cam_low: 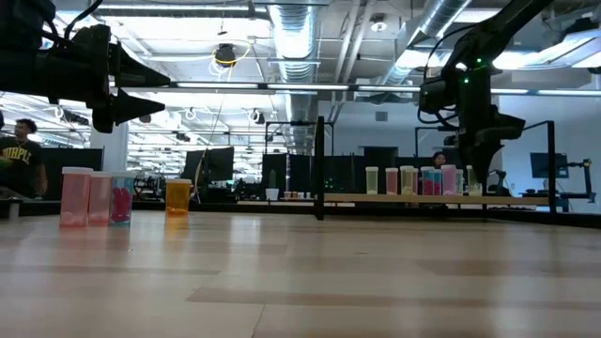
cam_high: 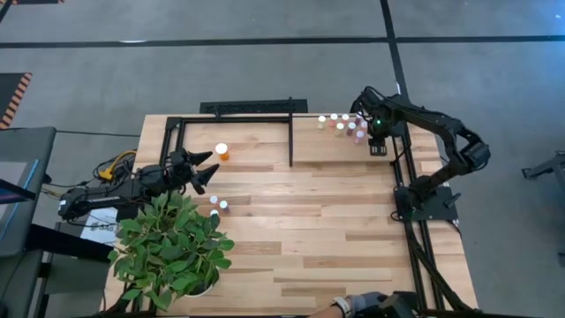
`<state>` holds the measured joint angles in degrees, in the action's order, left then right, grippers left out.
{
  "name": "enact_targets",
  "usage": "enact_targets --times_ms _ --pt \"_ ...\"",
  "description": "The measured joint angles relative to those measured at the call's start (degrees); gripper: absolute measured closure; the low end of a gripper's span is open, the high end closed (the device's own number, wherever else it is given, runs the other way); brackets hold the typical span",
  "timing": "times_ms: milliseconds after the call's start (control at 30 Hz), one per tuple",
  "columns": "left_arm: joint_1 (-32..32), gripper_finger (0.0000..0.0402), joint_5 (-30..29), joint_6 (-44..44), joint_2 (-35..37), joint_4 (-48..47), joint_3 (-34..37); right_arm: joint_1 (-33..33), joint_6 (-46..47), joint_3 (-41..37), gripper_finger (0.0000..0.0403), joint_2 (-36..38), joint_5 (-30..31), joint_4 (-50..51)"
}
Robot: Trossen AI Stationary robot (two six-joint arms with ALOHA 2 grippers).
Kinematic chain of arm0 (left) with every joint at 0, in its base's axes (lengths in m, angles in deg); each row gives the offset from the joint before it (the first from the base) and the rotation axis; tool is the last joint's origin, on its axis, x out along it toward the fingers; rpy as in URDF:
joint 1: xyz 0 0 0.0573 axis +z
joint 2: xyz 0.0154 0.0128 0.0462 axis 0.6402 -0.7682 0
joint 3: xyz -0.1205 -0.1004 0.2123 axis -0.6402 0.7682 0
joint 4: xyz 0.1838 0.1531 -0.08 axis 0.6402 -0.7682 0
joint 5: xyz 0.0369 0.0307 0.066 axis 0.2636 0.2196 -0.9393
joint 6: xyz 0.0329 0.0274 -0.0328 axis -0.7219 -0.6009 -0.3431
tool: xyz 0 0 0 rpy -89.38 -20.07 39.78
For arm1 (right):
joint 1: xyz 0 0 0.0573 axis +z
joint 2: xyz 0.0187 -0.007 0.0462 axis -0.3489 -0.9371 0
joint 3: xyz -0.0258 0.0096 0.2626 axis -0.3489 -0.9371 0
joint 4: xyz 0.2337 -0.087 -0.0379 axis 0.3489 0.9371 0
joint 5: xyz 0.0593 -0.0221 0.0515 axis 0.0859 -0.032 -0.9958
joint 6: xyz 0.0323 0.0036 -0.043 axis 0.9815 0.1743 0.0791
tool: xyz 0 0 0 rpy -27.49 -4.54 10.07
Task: Pick and place medicine bottles onto shelf by color
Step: Put the yellow pill bottle on the shelf, then move the orange pill bottle to the center of the table
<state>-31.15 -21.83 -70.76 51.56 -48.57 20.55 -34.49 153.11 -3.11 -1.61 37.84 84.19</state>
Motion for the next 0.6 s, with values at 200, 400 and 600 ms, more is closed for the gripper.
enact_targets --times_ms 200,400,600 --pt "0.0 0.009 0.0 0.0 0.0 0.0 0.0 0.0 -1.3 0.0 0.0187 0.1 -0.1 0.0" --pt "0.0 0.009 0.0 0.0 0.0 0.0 0.0 0.0 -1.4 0.0 0.0155 2.0 -1.2 0.2" --pt "0.0 0.009 0.0 0.0 0.0 0.0 0.0 0.0 -1.3 0.0 0.0149 4.8 -1.3 0.8"
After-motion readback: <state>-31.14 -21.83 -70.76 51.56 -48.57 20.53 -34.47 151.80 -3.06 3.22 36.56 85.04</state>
